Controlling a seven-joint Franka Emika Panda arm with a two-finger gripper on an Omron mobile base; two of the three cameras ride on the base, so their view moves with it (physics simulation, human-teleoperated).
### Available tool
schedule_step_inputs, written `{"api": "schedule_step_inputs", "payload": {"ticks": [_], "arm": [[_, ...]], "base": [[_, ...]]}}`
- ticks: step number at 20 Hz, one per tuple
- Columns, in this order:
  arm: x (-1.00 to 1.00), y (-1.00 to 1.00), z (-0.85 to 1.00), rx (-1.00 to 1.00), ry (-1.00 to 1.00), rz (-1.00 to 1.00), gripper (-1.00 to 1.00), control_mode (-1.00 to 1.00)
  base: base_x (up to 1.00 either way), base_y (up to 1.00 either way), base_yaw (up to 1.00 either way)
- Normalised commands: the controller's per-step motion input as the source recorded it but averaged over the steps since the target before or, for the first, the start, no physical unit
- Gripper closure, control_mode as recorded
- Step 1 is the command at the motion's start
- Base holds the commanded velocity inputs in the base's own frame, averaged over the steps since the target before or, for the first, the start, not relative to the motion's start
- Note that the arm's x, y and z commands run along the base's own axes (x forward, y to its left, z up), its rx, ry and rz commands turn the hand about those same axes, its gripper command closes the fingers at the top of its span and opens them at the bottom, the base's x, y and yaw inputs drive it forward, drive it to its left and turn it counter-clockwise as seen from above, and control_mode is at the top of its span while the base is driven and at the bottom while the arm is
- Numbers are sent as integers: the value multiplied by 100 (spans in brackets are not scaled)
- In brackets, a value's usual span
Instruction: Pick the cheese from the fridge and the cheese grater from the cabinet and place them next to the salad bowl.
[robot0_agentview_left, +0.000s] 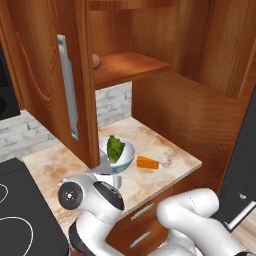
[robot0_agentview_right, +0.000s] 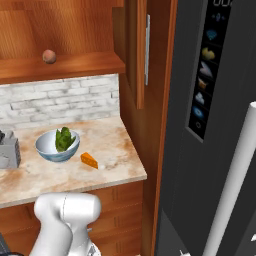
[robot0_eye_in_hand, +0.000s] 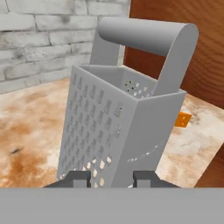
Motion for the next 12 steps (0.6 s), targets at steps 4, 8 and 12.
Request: {"api": "schedule_step_inputs", "payload": {"ticks": [4, 8, 12], "arm": [[1, 29, -17, -1, 0, 0, 100, -100], [17, 11, -21, -5, 0, 0, 100, -100], [10, 6, -14, -9, 0, 0, 100, -100]], "base": [[0, 0, 0], [0, 0, 0], [0, 0, 0]]}}
